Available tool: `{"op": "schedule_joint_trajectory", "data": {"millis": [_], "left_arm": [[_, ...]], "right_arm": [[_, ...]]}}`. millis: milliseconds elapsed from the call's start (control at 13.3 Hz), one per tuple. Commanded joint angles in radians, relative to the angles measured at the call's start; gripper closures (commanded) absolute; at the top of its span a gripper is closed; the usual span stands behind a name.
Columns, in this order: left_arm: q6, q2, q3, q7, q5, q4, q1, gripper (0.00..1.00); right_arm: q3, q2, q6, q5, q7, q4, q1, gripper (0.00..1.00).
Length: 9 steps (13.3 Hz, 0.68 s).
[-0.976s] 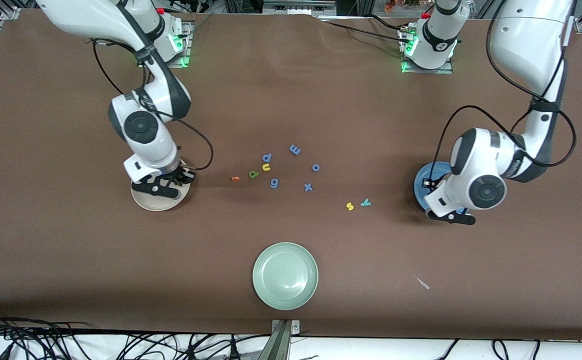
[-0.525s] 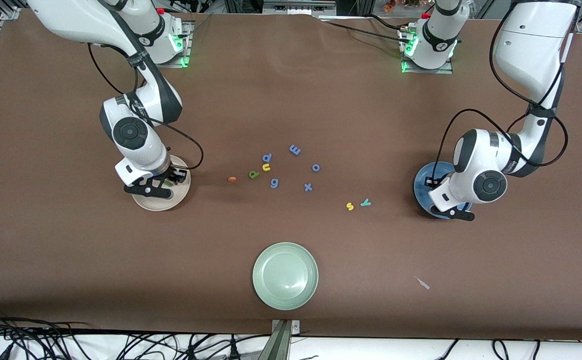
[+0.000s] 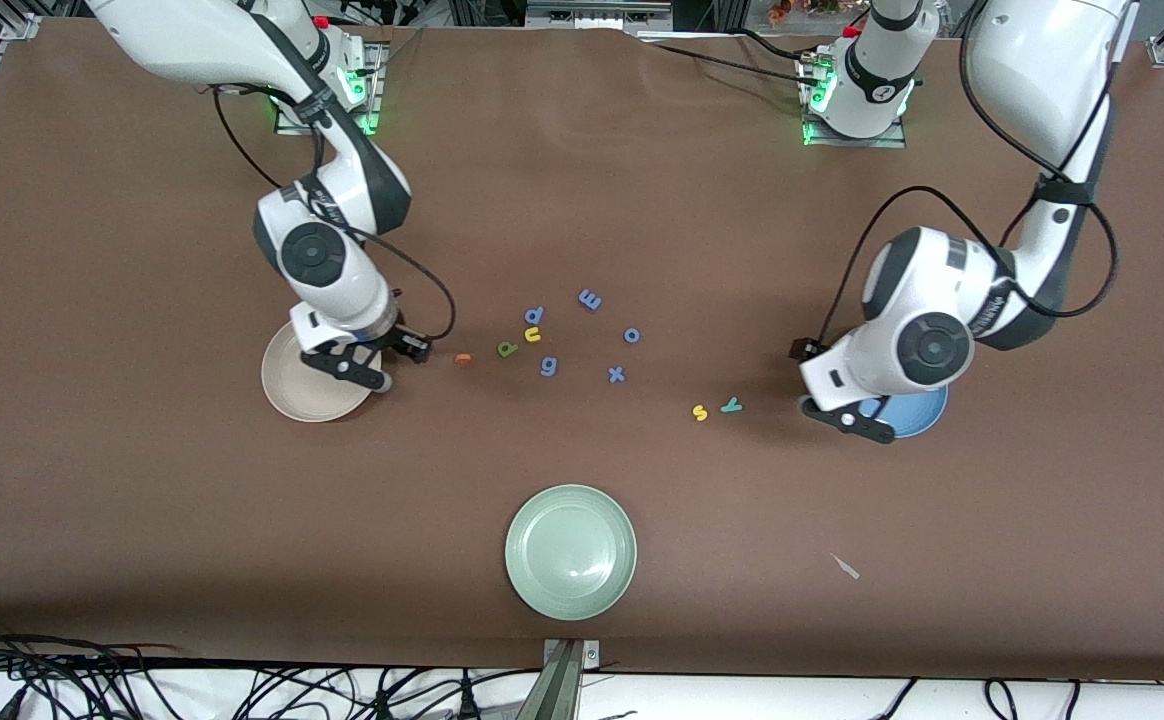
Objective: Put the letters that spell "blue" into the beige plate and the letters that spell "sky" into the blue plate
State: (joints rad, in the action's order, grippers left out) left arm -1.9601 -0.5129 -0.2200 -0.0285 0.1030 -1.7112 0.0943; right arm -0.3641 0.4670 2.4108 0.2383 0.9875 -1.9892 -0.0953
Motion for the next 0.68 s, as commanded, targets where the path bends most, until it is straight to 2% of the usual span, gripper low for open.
{"op": "schedule_joint_trajectory", "data": {"millis": [0, 300, 450, 600], "left_arm": [[-0.11, -0.065, -0.022, -0.078, 0.041, 0.018, 0.054, 0.0], [-0.186, -0.093, -0.024, -0.123, 0.153, -0.004, 0.11, 0.0], [-0.29, -0.118, -0.024, -0.178, 0.167, -0.036, 0.093, 0.0], [-0.341, -0.121, -0.022, -0.209, 0.167, -0.076, 0.09, 0.0]], "right_arm": [[-0.015, 0.077, 0.034, -0.004, 0.141, 0.072, -0.036, 0.38], [-0.016, 0.133, 0.069, 0.091, 0.243, 0.095, -0.072, 0.37], [-0.015, 0.142, 0.105, 0.122, 0.272, 0.086, -0.072, 0.37], [-0.015, 0.14, 0.103, 0.124, 0.273, 0.081, -0.072, 0.37]]}}
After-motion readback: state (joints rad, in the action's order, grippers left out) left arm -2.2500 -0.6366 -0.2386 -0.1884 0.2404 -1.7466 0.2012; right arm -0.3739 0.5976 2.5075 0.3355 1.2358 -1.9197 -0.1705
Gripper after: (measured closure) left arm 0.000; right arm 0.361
